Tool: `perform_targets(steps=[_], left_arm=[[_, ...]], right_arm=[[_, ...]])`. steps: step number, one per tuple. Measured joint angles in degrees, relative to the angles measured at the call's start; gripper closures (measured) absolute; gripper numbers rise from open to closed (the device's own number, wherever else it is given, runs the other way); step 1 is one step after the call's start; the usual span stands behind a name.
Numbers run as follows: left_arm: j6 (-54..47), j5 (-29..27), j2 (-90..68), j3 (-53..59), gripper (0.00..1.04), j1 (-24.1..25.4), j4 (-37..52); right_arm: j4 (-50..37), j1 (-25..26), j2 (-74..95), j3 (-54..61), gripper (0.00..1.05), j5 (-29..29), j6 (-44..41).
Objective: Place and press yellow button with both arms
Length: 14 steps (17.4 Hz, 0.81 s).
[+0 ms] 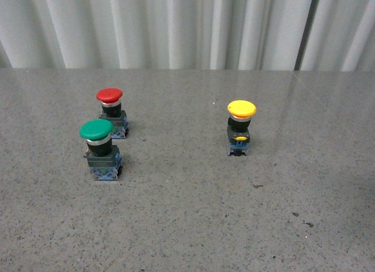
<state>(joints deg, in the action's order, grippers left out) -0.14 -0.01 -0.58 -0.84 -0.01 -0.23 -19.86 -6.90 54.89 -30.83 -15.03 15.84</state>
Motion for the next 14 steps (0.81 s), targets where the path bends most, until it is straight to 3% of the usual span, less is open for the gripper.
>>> perform_targets(steps=[1,3,14], left_arm=[[0.0,0.0,0.0,0.0,0.07,0.0,0.0],[0.0,-0.2,0.0,0.0,0.07,0.0,0.0],[0.0,0.0,0.0,0.0,0.07,0.0,0.0]], right_arm=[[-2.6,1.5,-4.1,3.3,1.03,7.8,-4.5],[1.8,7.7,-15.2,11.4,1.03,15.6,-11.8],[4.5,6.9,-34.6,25.9,1.03,15.0,-15.3]])
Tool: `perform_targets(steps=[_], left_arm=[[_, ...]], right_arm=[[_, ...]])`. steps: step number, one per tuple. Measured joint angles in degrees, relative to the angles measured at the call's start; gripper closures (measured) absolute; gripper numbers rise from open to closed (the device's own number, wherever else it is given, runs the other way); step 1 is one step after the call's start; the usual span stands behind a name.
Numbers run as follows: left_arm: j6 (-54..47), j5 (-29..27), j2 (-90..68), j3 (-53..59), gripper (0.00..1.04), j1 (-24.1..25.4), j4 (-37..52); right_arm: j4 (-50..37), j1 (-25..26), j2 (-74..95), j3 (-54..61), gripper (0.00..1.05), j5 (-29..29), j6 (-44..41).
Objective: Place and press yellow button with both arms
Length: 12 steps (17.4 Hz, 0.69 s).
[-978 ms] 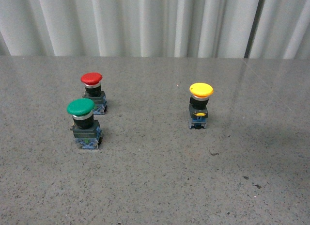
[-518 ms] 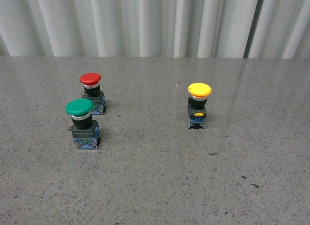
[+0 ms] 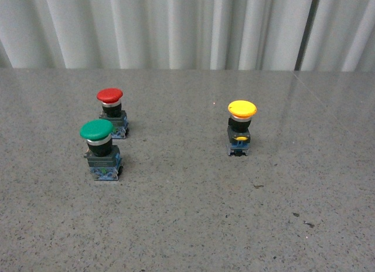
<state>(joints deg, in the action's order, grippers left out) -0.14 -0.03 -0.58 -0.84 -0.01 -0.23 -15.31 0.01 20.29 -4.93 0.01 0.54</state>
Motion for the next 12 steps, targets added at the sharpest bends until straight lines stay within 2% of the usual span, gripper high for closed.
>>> perform_targets(steps=[7,8,11,12], left_arm=[[0.0,0.0,0.0,0.0,0.07,0.0,0.0],[0.0,0.0,0.0,0.0,0.07,0.0,0.0],[0.0,0.0,0.0,0.0,0.07,0.0,0.0],[0.0,0.0,0.0,0.0,0.07,0.0,0.0]], right_arm=[[4.2,0.0,-7.0,2.8,1.03,0.0,-0.1],[2.6,0.0,-7.9,4.1,1.03,0.0,-0.1],[5.4,0.0,-10.5,4.2,1.03,0.0,-0.2],[9.8,0.0,-13.3,4.2,1.03,0.0,-0.2]])
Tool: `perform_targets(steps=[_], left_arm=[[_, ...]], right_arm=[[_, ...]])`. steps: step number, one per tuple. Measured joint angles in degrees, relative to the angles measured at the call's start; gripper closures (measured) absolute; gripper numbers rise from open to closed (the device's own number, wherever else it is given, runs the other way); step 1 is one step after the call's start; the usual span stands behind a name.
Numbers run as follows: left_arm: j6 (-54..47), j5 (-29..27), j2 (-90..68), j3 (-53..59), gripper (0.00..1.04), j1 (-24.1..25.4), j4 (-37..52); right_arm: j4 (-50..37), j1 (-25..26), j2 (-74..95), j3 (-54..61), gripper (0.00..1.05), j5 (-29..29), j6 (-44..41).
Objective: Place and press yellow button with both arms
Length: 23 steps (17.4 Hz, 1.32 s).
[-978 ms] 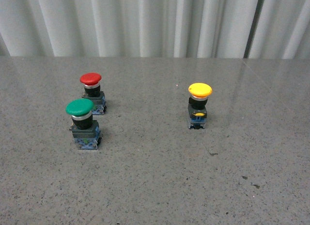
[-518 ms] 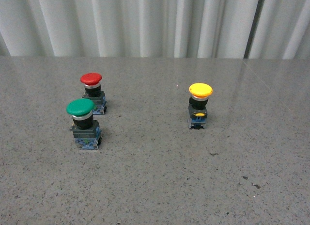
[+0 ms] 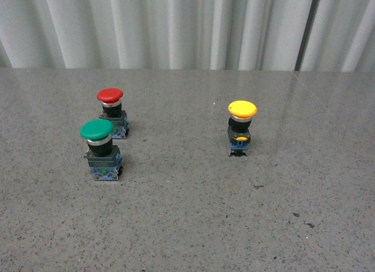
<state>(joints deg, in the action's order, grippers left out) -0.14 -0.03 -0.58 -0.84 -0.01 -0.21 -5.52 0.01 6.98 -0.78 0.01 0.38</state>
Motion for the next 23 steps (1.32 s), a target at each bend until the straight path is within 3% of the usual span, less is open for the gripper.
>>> perform_targets(steps=[1,19,23], left_arm=[[0.0,-0.1,0.0,0.0,0.07,0.0,0.0],[0.0,0.0,0.0,0.0,0.07,0.0,0.0],[0.0,0.0,0.0,0.0,0.07,0.0,0.0]], right_arm=[[6.2,0.0,-5.2,0.1,1.03,-0.1,0.0],[5.8,0.0,-6.8,0.0,1.03,0.0,0.0],[5.8,0.0,-6.8,0.0,0.97,0.0,0.0]])
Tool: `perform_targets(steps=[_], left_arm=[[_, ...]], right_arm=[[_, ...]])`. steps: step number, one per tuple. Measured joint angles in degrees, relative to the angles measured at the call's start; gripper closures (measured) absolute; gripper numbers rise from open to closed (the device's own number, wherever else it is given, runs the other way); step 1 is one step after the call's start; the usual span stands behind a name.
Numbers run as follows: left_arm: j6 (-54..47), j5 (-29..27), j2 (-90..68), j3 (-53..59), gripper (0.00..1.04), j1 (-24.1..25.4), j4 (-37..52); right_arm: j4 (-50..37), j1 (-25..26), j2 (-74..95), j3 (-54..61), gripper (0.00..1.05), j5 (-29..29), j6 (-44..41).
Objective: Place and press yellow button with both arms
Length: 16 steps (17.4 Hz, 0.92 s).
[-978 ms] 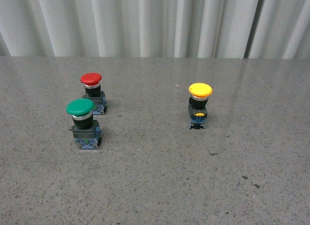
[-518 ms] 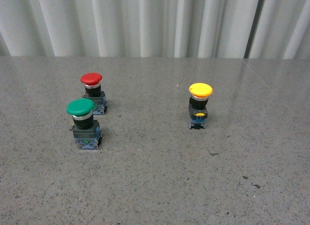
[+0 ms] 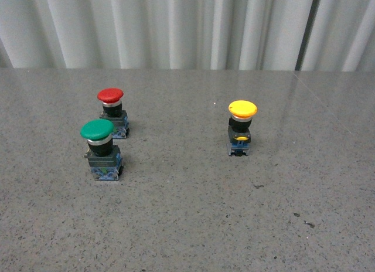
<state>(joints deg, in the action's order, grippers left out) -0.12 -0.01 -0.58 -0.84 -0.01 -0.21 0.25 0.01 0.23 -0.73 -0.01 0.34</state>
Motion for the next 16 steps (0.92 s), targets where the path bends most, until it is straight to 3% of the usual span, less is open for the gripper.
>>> perform_targets(steps=[2,10,16], left_arm=[[0.0,0.0,0.0,0.0,0.07,0.0,0.0],[0.0,0.0,0.0,0.0,0.07,0.0,0.0],[0.0,0.0,0.0,0.0,0.07,0.0,0.0]], right_arm=[[0.0,0.0,0.0,0.0,0.91,0.0,0.0],[0.0,0.0,0.0,0.0,0.04,0.0,0.0],[0.0,0.0,0.0,0.0,0.07,0.0,0.0]])
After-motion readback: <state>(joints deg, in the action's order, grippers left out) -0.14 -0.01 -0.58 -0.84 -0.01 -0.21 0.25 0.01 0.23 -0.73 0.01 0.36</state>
